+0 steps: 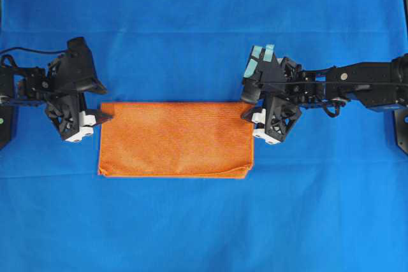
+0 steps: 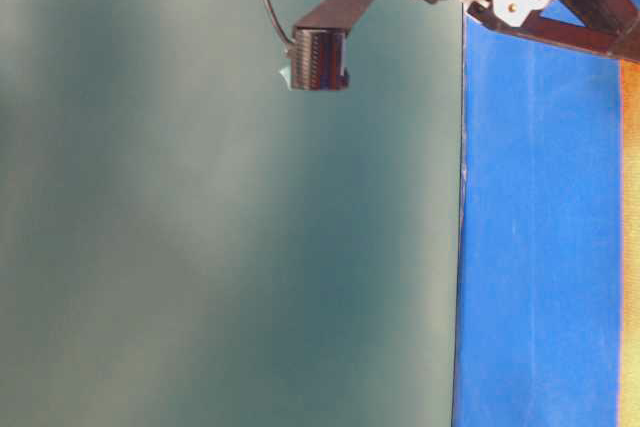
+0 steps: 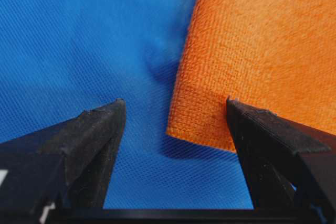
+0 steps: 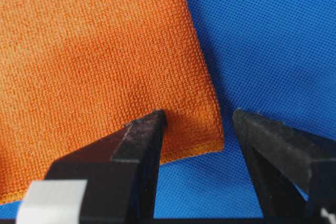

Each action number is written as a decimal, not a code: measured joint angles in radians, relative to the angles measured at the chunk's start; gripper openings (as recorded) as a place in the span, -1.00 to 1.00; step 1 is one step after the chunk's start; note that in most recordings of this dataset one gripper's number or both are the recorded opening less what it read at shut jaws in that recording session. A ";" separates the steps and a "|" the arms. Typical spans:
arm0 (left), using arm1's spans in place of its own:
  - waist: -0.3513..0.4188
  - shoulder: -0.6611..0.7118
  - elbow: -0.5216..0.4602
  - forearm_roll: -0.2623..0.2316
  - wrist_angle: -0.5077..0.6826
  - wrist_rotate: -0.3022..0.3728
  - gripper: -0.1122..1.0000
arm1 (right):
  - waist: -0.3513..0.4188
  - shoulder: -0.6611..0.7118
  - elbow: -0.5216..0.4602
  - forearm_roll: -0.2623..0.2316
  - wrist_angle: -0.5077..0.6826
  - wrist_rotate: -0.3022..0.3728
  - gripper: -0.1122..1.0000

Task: Fold the orange towel.
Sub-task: 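Pinch the left and right ends of the folded strip with both grippers, then lift the strip and swing it to a vertical orientation, left gripper moving right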

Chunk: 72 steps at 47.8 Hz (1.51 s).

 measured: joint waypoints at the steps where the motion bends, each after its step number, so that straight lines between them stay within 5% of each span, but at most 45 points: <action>1: 0.000 0.005 -0.002 0.000 -0.003 0.000 0.45 | 0.002 0.003 -0.002 0.002 0.000 0.000 0.26; 12: 0.002 0.020 -0.011 0.000 -0.005 0.005 0.44 | 0.034 0.006 -0.006 0.002 0.000 0.005 0.22; 17: 0.002 0.021 -0.011 0.000 0.000 0.002 0.33 | 0.048 0.008 -0.005 0.002 0.002 0.005 0.05; 25: 0.006 0.028 -0.023 0.000 0.037 -0.003 -0.40 | 0.064 0.008 -0.006 0.002 0.000 0.005 -0.71; 31: -0.002 0.031 -0.032 0.002 0.046 -0.003 -0.77 | 0.064 0.008 -0.006 0.003 0.000 0.005 -0.75; 48: -0.012 -0.005 -0.049 0.002 0.112 -0.006 -0.77 | 0.063 -0.021 -0.009 0.002 0.023 0.000 -0.75; 62: -0.032 -0.218 -0.155 0.002 0.379 -0.006 -0.77 | 0.066 -0.198 -0.051 -0.020 0.202 -0.009 -0.75; 72: -0.034 -0.376 -0.184 0.000 0.466 -0.005 -0.77 | 0.094 -0.298 -0.080 -0.049 0.304 -0.006 -0.75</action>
